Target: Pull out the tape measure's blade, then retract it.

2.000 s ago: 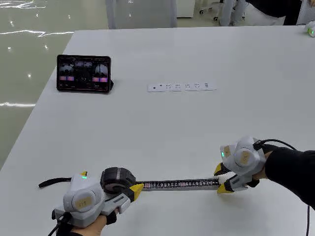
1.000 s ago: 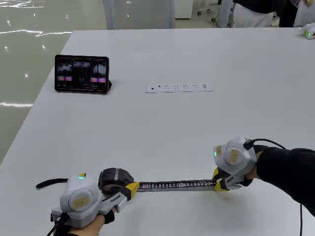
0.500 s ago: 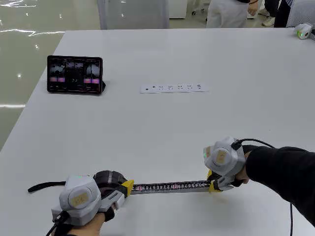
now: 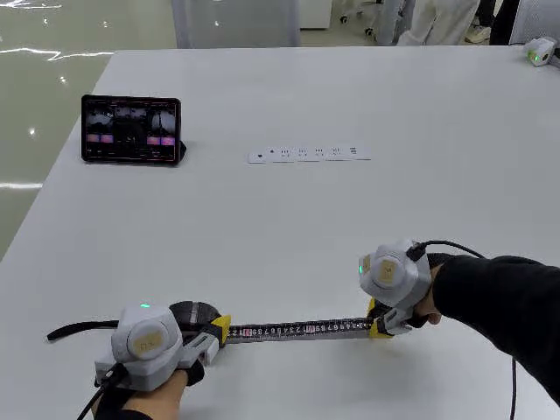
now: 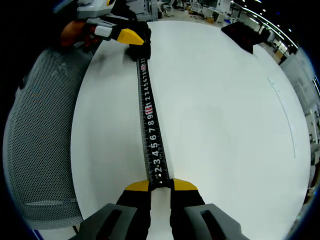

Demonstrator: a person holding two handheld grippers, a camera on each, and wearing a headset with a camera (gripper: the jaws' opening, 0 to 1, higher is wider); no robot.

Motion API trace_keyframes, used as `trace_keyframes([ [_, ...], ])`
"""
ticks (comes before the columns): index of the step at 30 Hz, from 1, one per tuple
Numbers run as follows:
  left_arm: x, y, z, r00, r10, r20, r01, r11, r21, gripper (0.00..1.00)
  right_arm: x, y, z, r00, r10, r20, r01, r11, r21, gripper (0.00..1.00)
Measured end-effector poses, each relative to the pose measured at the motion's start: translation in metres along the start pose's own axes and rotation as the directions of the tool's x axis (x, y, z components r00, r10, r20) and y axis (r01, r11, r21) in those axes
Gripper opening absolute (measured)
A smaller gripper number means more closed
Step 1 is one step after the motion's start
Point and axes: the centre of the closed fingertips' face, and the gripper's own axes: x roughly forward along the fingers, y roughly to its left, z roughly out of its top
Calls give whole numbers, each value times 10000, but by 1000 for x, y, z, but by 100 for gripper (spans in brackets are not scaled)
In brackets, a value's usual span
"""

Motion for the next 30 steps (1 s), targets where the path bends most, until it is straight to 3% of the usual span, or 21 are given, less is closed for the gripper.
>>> trace_keyframes([
  [10,2,0,-3,9997,113,-217,-96,9973,734,58,0,1,2,9999,-51,-90,51,10000,-47,10],
  [30,1,0,-4,9998,82,-189,-70,9981,614,59,3,1,6,9995,-106,-303,102,9998,-143,11],
])
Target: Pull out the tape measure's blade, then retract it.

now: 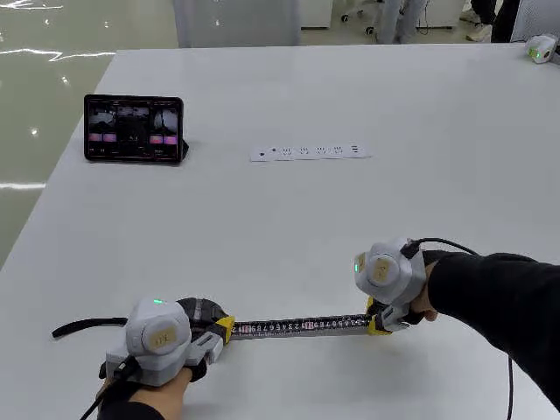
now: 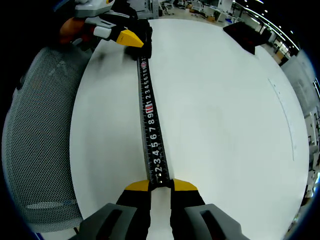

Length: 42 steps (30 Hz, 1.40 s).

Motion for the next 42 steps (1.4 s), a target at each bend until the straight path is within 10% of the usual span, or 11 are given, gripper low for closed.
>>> trace_keyframes([
  [42,1,0,-2,9999,-41,-103,42,9999,114,59,3,1,11,10000,-48,73,48,10000,-26,11],
])
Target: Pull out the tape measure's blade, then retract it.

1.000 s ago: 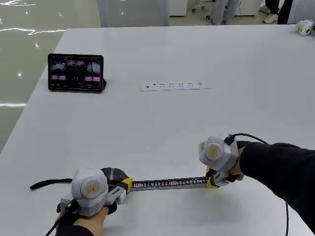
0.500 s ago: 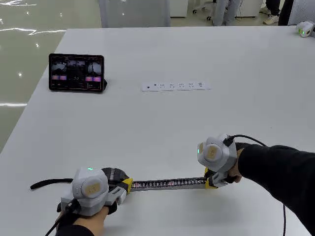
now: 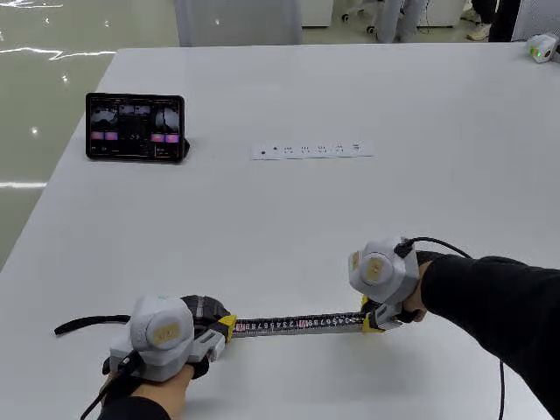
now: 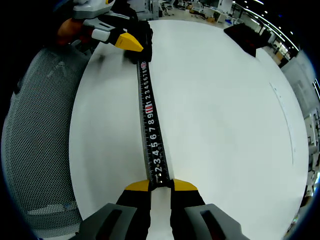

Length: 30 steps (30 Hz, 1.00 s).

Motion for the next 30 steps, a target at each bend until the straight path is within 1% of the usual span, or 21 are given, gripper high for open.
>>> trace_keyframes([
  [7,0,0,0,10000,6,-1,-6,10000,33,59,0,1,2,10000,-21,-68,21,10000,-5,11],
  [14,0,0,-1,9999,-38,-101,39,10000,23,59,0,0,3,10000,-62,35,62,10000,-44,11],
  [24,0,-1,-1,9998,-63,-171,63,10000,11,59,1,0,6,9998,-23,-179,20,9998,-203,11],
  [30,0,-1,-1,9998,-72,-207,72,10000,6,59,1,0,7,9998,0,-194,-3,9998,-175,11],
])
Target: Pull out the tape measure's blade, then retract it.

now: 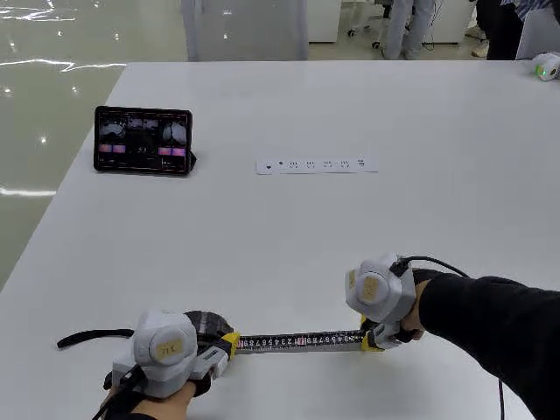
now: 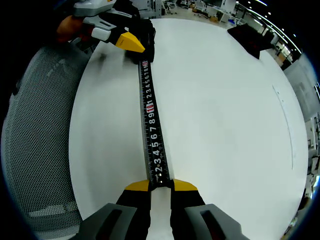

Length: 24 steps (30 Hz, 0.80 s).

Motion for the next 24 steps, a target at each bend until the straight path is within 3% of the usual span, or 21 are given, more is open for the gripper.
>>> trace_keyframes([
  [9,1,0,0,10000,-5,-19,5,10000,11,59,0,0,2,9999,-162,3,162,9998,151,10],
  [24,0,0,0,10000,-20,-85,20,10000,31,59,1,0,7,9999,-27,-99,28,9999,98,11],
])
